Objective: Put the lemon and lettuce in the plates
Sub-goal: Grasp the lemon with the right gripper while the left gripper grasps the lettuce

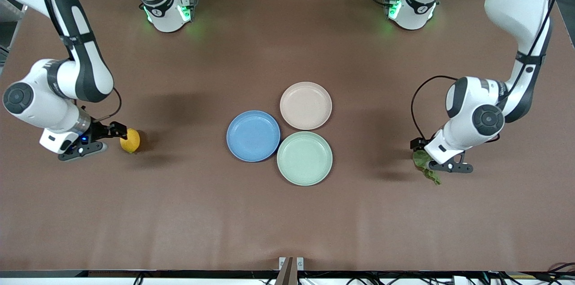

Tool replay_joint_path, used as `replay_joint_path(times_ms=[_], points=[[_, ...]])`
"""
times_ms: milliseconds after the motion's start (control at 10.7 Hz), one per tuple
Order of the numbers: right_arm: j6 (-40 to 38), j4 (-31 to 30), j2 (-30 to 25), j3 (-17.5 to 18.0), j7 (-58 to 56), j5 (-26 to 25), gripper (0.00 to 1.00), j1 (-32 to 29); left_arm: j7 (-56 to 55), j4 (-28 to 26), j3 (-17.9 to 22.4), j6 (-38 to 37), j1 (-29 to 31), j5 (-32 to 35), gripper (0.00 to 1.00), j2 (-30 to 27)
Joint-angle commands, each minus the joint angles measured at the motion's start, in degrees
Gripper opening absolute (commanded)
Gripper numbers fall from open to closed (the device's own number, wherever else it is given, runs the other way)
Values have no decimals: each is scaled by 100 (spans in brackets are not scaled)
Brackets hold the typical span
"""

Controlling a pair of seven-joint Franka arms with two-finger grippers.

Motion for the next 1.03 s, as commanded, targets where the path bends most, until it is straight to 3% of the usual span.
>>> replay_joint_path(times_ms=[0,188,281,469,562,656,750,938], points=[[114,28,229,45,-309,321,100,-120,72,364,16,211,116,479,100,448],[201,29,238,45,-423,312,100,-128,90,436,16,283,117,630,97,598],[262,20,273,45,-711,321,100,-146,81,444,16,283,108,630,90,625],[509,11,414,45,-1038,338,100,-295,73,541,16,291,108,630,69,756],[518,20,431,45,-1021,356,100,-287,72,585,16,291,108,622,53,809],[535,11,693,62,-1039,747,100,-330,72,602,16,291,108,622,32,827],[518,20,739,54,-1196,1056,100,-270,64,672,7,291,99,578,0,827],[474,29,739,54,-1259,1085,100,-278,72,690,7,291,99,569,0,810]])
